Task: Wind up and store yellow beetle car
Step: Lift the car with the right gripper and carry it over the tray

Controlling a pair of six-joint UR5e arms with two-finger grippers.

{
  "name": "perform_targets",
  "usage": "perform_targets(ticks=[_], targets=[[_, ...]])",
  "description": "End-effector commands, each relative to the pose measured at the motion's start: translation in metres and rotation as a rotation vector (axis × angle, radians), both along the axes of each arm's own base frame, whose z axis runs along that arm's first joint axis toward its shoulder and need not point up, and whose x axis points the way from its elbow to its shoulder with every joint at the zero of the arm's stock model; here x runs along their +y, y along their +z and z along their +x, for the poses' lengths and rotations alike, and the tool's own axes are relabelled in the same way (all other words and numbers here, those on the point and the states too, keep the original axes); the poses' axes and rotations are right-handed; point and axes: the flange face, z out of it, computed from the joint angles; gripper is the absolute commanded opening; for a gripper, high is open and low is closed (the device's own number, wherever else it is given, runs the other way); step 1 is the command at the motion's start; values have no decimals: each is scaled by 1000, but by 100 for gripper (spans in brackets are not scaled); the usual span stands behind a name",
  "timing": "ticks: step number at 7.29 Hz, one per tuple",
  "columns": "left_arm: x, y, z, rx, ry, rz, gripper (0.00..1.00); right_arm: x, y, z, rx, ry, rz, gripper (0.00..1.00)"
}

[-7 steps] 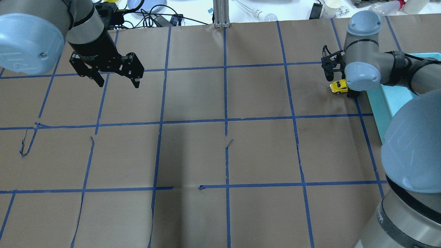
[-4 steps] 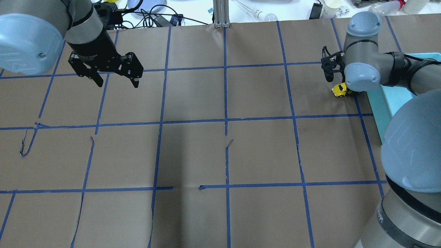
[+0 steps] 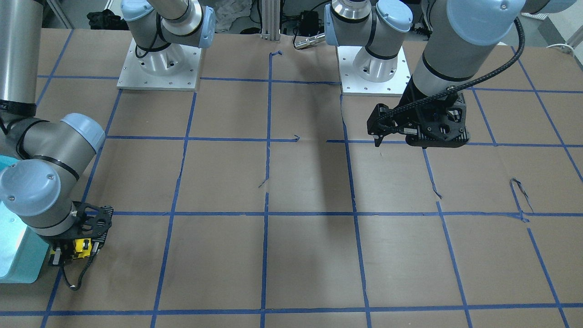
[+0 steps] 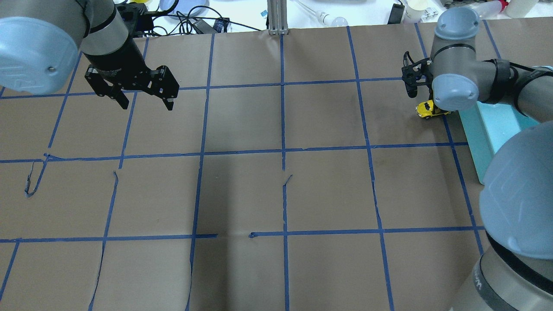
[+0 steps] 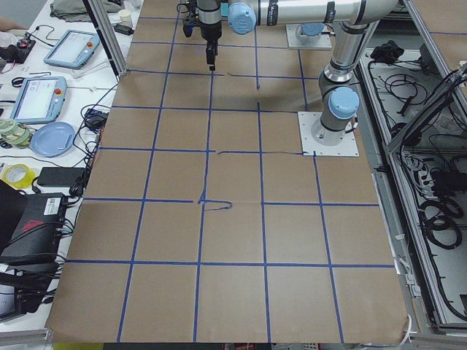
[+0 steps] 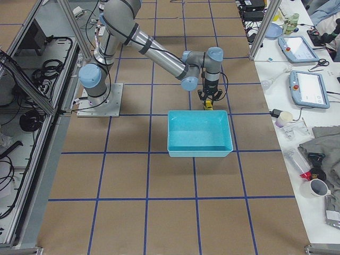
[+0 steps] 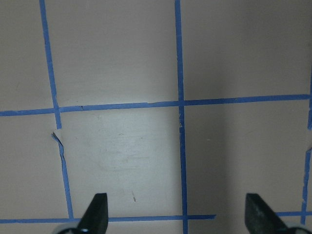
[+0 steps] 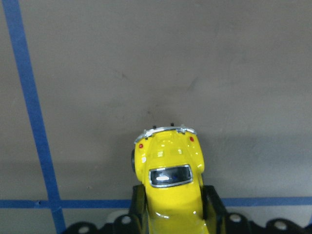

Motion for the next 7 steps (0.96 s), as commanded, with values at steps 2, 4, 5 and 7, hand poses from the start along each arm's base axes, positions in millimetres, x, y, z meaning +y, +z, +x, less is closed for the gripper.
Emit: perform_targets(ticks=[2, 4, 5, 7], targets=[[0, 2, 1, -2, 9, -7, 100, 21, 78, 40, 8, -8, -59, 0], [-1, 8, 7, -11, 20, -11, 100, 40, 125, 11, 23, -24, -97, 0], [-1, 11, 10, -11, 15, -22, 100, 41, 130, -40, 46, 64, -68, 0], [1, 18, 12, -13, 14, -31, 100, 58, 122, -145, 39, -16, -30, 0]])
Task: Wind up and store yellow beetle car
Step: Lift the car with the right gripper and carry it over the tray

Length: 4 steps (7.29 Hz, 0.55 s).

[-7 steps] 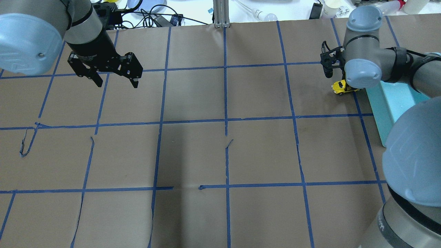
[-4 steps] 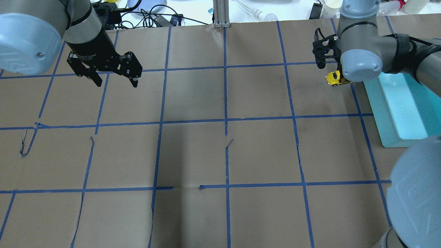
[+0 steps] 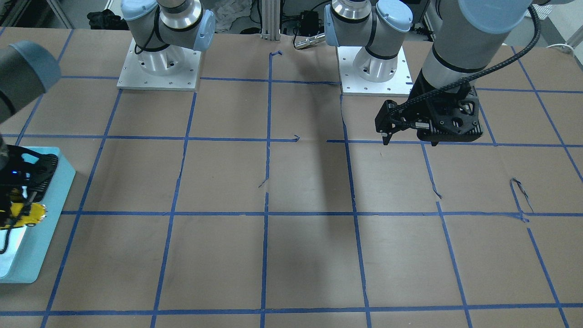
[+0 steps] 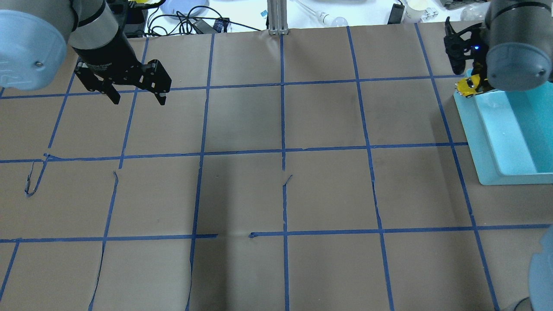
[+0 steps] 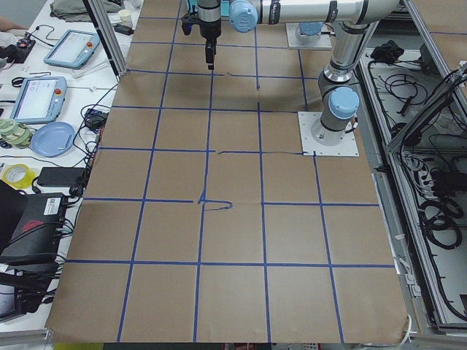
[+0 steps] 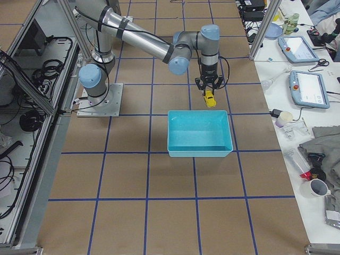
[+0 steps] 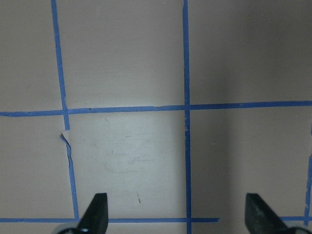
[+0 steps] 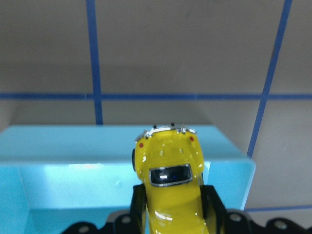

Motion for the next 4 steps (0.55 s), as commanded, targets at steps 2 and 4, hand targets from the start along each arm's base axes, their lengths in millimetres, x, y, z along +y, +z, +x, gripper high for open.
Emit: perform_targets(ticks=[2, 4], targets=[[0, 3, 9, -8, 6, -2, 100, 16, -41, -101, -31, -105, 75, 0], [2, -1, 7, -4, 3, 4, 100, -2, -112, -115, -51, -108, 118, 0]])
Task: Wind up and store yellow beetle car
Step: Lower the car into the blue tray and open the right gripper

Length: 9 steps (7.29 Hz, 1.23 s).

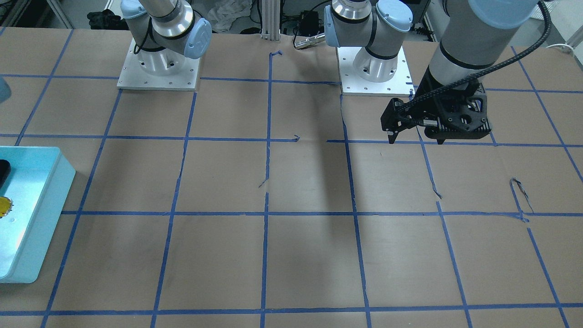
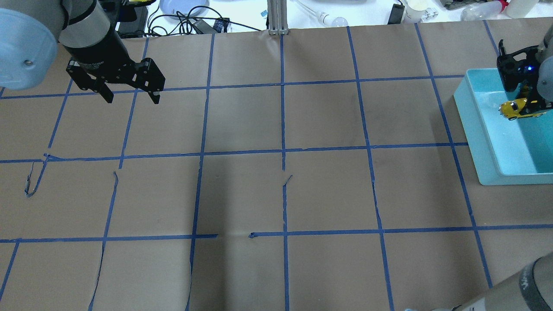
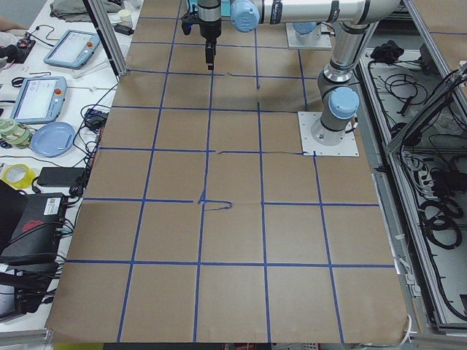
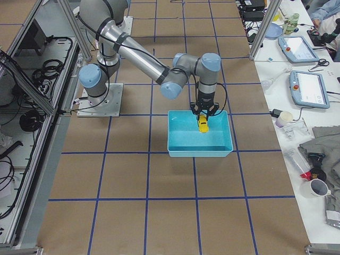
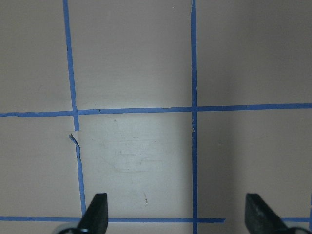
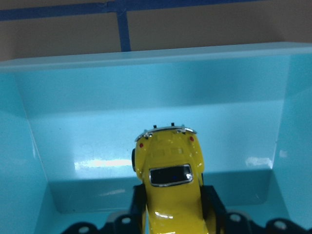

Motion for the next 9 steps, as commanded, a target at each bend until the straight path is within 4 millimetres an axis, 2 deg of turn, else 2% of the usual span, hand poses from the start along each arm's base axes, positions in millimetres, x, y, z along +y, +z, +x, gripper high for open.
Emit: perform_targets(ticks=[1, 2, 3, 4, 6, 8, 9], targets=[[2, -2, -1, -4, -4, 5, 100, -14, -72, -14, -11, 25, 50, 0], [2, -4, -2, -1, -4, 8, 100, -15, -72, -15, -2, 25, 44, 2], [2, -5, -1, -3, -4, 10, 100, -15, -70, -15, -4, 28, 46, 17], [3, -5, -2, -3, -6, 11, 100, -11, -57, -12, -8, 22, 46, 99], [3, -6, -3, -2, -7, 14, 100, 10, 14, 2, -31, 15, 58, 100], [2, -9, -5, -2, -12, 19, 100, 42, 109, 30, -66, 23, -4, 100], [2, -10, -5, -2, -12, 20, 100, 57, 148, 45, -95, -6, -29, 100]])
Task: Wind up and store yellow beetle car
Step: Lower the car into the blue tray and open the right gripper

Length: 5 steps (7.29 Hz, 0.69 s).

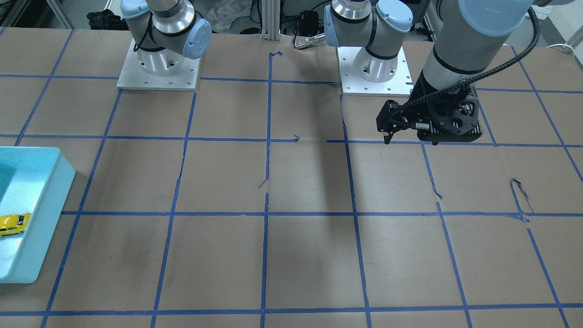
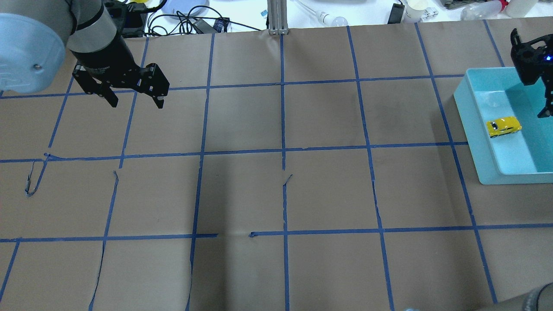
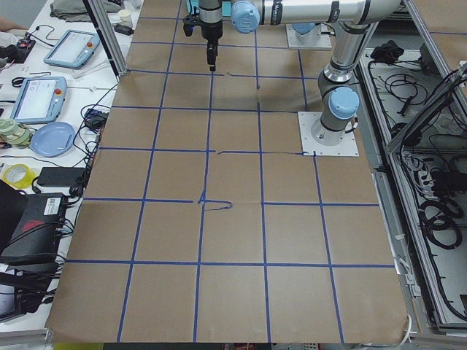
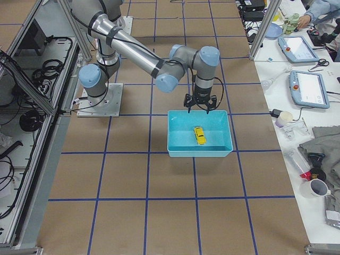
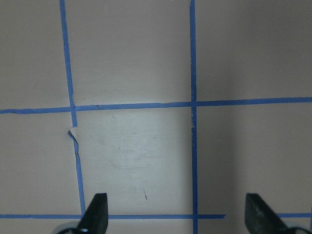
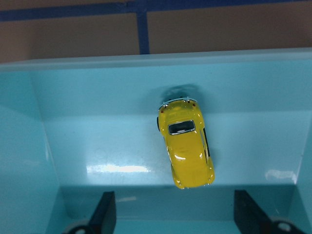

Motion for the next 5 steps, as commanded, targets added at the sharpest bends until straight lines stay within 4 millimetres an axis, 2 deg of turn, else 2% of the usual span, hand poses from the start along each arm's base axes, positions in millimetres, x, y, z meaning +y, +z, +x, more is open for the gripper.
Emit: perform_targets(ticks=[1, 2, 3, 4, 5], targets=[[0, -1, 0, -2, -1, 3, 100, 37, 82, 34, -82, -66, -24, 100], [-1, -1, 0, 3, 1, -4, 100, 51, 104, 56, -112, -173, -24, 100], [0, 2, -2, 15, -2, -9, 100, 50, 113, 90, -110, -214, -41, 100], [1, 1, -3, 10, -4, -4, 100, 44, 113, 139, -111, -270, -65, 100], [1, 1, -3, 9, -4, -5, 100, 42, 114, 190, -115, -420, -98, 100]])
